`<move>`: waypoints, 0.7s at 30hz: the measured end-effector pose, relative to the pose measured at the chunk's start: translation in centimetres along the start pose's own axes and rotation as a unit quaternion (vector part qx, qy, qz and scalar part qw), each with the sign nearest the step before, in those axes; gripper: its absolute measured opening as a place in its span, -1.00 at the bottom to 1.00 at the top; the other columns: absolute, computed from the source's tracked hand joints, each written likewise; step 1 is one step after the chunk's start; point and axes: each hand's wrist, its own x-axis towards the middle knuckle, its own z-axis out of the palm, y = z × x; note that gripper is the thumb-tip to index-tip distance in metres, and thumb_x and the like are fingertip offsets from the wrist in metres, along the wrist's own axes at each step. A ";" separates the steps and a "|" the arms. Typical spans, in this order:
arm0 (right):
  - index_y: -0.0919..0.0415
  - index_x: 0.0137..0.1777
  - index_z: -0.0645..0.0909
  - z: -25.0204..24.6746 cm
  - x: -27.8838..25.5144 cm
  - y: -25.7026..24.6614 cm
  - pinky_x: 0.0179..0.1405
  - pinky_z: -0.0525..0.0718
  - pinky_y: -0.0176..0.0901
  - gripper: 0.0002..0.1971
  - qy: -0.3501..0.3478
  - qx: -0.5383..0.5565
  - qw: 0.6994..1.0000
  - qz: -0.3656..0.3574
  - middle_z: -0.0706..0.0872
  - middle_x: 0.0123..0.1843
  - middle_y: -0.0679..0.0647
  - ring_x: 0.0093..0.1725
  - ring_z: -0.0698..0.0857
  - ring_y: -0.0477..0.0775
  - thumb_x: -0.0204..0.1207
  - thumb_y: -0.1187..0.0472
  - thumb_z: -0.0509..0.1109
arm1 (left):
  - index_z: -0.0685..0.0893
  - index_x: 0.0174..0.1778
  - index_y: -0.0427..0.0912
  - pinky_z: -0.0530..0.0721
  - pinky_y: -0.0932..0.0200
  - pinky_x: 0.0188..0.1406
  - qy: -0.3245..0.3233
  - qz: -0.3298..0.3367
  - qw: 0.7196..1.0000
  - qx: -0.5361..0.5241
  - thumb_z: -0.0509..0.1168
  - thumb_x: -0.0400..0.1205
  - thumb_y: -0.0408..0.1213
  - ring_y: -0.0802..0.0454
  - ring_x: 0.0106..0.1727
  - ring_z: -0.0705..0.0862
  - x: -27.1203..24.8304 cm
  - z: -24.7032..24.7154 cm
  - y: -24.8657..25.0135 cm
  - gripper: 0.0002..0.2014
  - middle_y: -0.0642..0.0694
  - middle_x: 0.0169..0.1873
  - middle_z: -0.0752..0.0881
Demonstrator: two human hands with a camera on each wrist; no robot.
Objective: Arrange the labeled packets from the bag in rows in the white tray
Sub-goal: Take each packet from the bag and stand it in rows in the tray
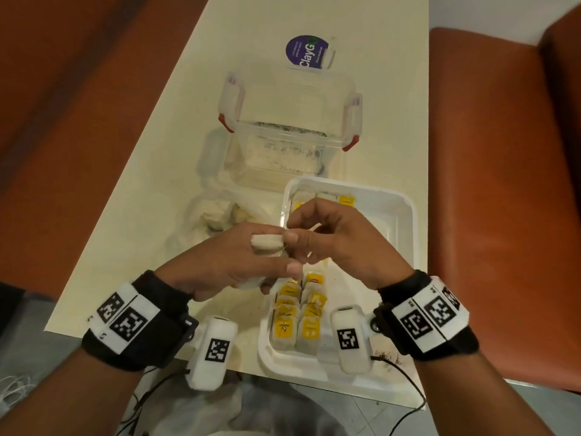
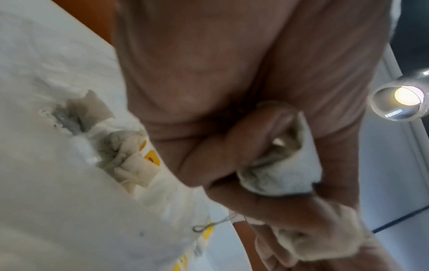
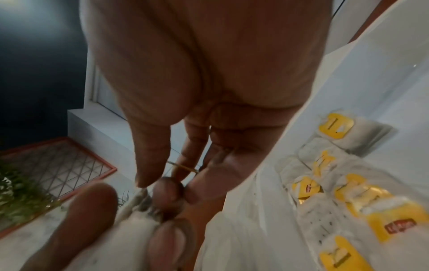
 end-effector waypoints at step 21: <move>0.16 -0.20 0.49 -0.9 -2.3 -3.0 -0.66 0.54 -0.33 -0.63 0.063 0.309 0.948 -0.048 0.66 -0.41 0.05 -0.62 0.59 -0.10 0.28 -0.14 0.41 | 0.80 -0.10 -0.04 0.53 0.32 -0.70 0.065 -0.074 0.937 -0.335 0.42 0.51 -0.13 0.06 -0.33 0.65 0.0 1.4 -0.5 -0.88 -0.08 -0.28 0.65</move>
